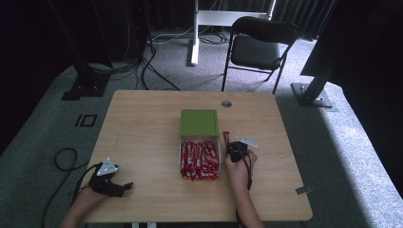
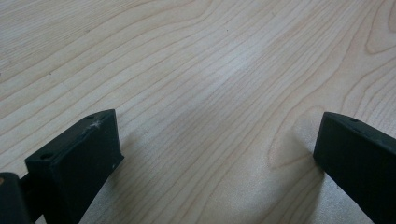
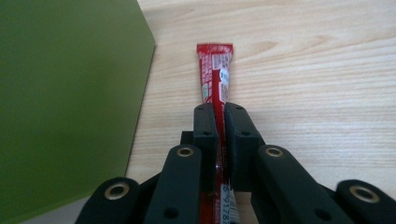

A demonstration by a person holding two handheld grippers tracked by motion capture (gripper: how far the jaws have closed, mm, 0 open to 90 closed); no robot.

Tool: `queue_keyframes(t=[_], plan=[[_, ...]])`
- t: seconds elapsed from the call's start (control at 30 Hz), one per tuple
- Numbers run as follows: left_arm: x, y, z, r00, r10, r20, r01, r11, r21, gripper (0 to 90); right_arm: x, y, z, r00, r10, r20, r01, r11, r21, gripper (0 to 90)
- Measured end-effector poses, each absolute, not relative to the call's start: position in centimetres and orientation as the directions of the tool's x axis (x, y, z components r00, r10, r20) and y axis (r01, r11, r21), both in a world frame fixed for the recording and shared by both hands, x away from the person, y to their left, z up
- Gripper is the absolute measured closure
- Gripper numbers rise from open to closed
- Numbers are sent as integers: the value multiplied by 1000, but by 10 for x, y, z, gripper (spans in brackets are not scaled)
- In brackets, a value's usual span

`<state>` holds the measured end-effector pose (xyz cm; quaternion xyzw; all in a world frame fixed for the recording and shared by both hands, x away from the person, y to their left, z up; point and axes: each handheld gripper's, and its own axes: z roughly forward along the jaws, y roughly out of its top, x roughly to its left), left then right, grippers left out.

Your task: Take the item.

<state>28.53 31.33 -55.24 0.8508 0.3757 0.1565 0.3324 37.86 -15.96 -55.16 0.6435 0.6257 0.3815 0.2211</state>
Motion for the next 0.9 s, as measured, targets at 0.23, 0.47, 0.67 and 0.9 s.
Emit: queue_keyframes(t=[0.23, 0.47, 0.67, 0.9], plan=[[285, 313, -552, 669, 743, 16, 535, -497, 683, 16, 380, -159, -554, -83, 970, 229, 661, -118, 741, 798], [285, 313, -552, 669, 744, 16, 535, -496, 683, 16, 378, -159, -546, -125, 951, 283, 663, -132, 737, 590], [285, 313, -552, 667, 745, 14, 537, -493, 684, 15, 372, -169, -529, -188, 956, 224, 607, -66, 792, 412], [285, 313, -553, 667, 745, 13, 537, -493, 685, 15, 367, -182, -519, -273, 953, 130, 553, 45, 832, 280]])
